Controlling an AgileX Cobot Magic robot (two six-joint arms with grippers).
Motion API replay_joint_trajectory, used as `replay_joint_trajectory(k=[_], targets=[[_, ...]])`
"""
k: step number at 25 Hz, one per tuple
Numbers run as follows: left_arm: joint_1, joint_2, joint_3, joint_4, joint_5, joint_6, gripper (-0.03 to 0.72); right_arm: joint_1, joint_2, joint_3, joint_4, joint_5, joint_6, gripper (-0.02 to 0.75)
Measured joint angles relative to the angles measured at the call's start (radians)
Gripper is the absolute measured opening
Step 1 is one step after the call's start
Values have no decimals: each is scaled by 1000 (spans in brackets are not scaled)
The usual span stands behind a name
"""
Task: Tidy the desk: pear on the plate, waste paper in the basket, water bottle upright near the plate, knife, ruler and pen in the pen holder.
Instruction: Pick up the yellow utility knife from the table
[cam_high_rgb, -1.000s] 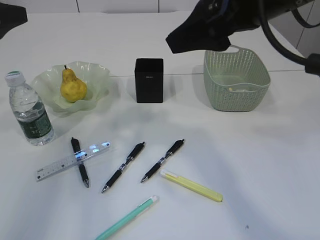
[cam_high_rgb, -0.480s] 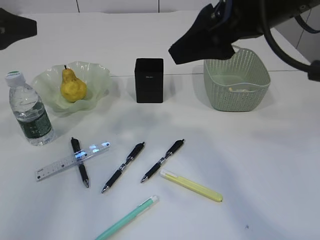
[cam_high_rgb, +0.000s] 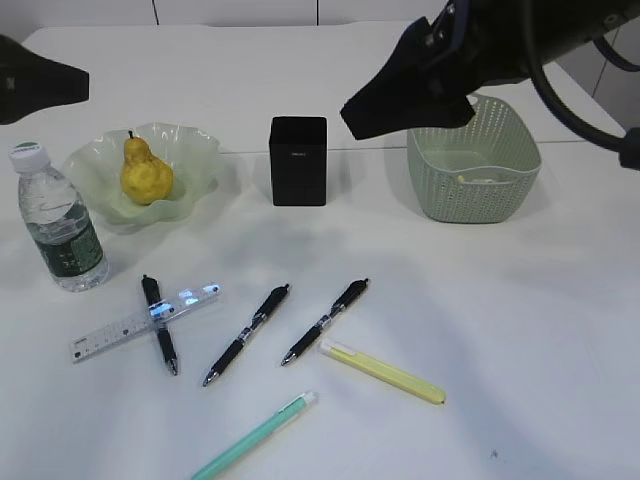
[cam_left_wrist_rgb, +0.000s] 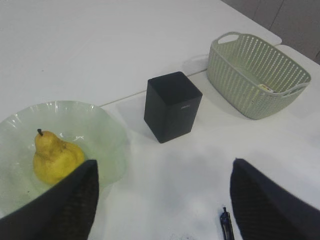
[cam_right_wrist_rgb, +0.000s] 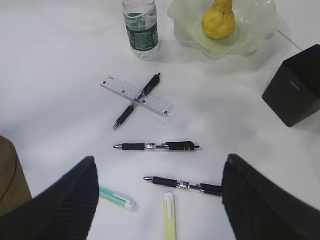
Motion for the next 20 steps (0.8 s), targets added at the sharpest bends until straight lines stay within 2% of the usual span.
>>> replay_joint_trajectory(k=[8,20], targets=[[0,0,-62,0,-70,-81,582,0,0,-2,-11,10,6,594],[0,0,-89,0,-127,-106,568,0,0,-2,-146,94,108,594]])
